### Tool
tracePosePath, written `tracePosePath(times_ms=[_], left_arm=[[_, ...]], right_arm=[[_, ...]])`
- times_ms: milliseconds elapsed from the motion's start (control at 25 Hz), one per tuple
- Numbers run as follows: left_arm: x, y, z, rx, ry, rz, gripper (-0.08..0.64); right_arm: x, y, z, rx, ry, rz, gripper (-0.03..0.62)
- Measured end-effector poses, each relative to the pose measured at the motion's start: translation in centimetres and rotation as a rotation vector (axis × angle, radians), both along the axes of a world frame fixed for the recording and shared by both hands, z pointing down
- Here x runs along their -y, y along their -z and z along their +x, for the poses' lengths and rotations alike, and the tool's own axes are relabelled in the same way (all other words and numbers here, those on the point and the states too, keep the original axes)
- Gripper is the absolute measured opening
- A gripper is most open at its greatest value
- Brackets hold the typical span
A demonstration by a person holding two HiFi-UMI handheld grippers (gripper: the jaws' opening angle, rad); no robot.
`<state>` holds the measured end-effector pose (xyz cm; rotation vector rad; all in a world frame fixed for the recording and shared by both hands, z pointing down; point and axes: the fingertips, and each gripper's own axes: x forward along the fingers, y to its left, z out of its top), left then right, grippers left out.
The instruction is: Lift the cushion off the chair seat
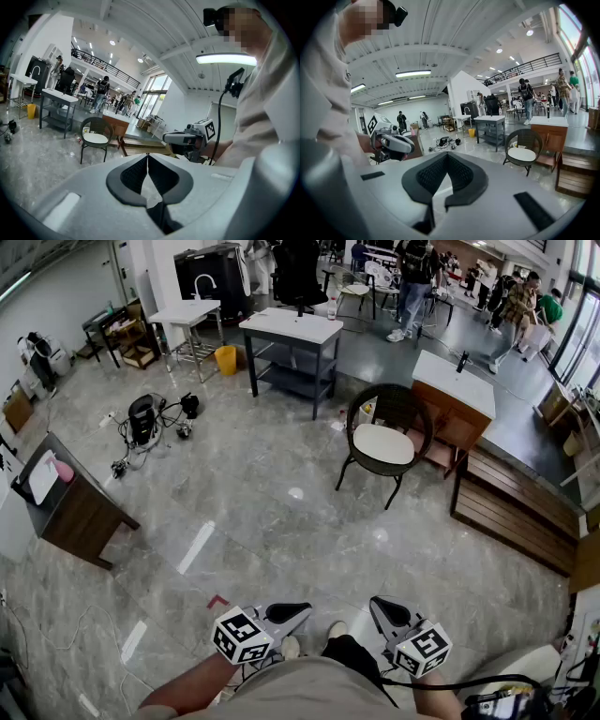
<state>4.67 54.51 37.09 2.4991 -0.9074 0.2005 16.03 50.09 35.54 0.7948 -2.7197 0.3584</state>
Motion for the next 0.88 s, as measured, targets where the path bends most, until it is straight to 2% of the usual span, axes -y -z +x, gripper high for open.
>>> tracePosePath(times_ms=[240, 560, 760, 880], left_arm=[[3.3, 0.3, -1.2, 0.006, 0.029, 0.017, 0.011], [11.8, 2.8, 2.2, 0.024, 0.027, 0.068, 0.011], [16.4, 2.6, 4.0, 0.010, 0.001, 0.045, 0.012], [19.1, 1.4, 3.7, 0.017, -0.028, 0.013, 0.012]], right_arm=[[4.0, 0.5, -1.4, 0.006, 0.025, 0.033, 0.012], [12.4, 0.8, 1.7, 0.041, 0.020, 0.063, 0.012], [17.3, -0.9, 3.0, 0.059, -0.021, 0.021, 0.015], [20.5, -1.8, 3.2, 0.076, -0.056, 0.001, 0.017]])
